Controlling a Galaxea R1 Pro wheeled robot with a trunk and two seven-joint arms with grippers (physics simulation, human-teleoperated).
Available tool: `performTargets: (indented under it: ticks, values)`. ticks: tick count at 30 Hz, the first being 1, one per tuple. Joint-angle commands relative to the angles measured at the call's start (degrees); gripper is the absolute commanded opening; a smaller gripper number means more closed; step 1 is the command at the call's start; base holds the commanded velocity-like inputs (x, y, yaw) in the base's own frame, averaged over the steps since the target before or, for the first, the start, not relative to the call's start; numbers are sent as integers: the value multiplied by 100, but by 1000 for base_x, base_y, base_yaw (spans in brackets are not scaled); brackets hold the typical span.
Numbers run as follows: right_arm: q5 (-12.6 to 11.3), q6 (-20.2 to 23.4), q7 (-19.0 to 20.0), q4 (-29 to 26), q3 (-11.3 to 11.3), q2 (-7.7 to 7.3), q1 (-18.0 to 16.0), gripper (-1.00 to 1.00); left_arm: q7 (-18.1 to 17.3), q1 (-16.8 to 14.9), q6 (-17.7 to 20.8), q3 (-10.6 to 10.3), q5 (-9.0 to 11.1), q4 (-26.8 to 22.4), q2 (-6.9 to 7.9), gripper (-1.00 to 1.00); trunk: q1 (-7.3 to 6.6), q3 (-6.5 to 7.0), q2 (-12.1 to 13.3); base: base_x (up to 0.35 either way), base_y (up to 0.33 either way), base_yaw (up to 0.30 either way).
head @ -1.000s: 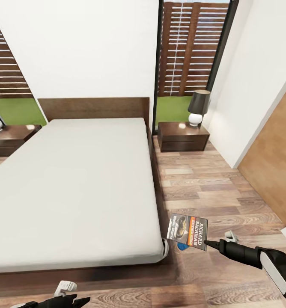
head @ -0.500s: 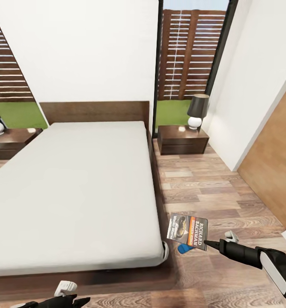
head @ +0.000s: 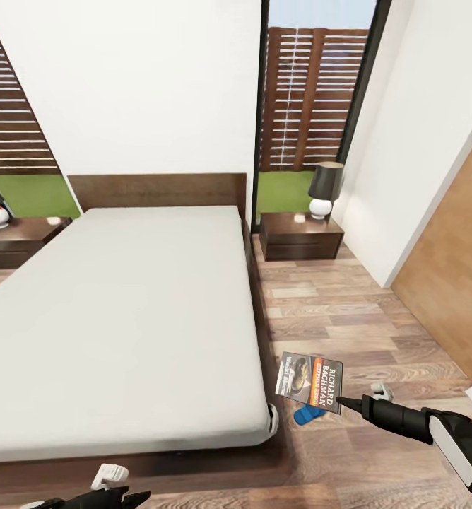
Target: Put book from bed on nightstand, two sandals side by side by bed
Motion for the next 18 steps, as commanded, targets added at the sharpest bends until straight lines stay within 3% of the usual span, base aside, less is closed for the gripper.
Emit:
performTargets:
  ticks: [1, 18]
  values:
    - [-12, 29, 4, 0, -6, 1, -3, -100, -27, -4, 9, 48, -49, -3, -2, 100, 0, 4, -4, 0, 0, 0]
    - [-6, 29, 4, 0, -9, 0, -3, -100, -27, -4, 7, 48, -49, -3, -2, 100, 0, 158, -4, 0, 0, 0]
